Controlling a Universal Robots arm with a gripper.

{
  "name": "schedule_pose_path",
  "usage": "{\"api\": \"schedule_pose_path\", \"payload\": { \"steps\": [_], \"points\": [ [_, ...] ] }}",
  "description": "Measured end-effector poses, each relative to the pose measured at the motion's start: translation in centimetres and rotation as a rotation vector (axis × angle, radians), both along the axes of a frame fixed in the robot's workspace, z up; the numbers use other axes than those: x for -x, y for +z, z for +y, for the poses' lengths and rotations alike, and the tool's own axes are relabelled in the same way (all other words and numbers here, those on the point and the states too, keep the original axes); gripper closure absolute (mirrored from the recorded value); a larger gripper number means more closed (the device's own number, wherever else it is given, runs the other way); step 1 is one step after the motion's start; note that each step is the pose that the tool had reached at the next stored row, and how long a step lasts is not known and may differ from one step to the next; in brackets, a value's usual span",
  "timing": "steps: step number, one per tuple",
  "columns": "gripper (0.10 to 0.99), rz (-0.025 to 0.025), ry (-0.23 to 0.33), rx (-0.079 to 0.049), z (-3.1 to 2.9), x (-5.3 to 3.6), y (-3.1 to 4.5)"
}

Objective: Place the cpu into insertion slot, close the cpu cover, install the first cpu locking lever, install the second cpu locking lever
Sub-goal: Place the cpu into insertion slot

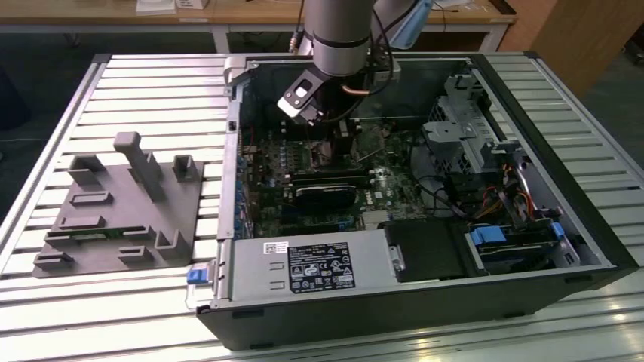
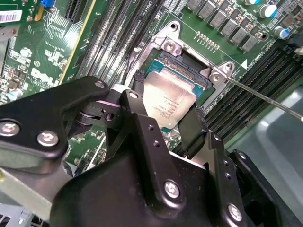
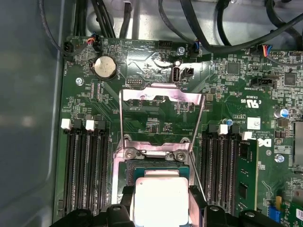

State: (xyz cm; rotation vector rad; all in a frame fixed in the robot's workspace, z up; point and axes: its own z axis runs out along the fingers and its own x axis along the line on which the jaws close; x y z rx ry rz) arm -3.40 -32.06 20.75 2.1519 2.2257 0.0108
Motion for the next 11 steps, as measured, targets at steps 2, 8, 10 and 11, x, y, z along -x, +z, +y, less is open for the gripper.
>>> {"api": "schedule_pose_path", "payload": {
  "steps": [2, 8, 10, 11],
  "points": [
    [0.549, 0.0, -0.002, 0.0, 0.0, 0.0, -0.23],
    [0.549, 0.0, -0.016, 0.0, 0.0, 0.0, -0.75],
    [0.549, 0.0001, -0.019, 0.0, 0.0, 0.01, -0.78],
    [0.549, 0.0001, -0.019, 0.0, 0.0, 0.01, -0.78]
  ]
}}
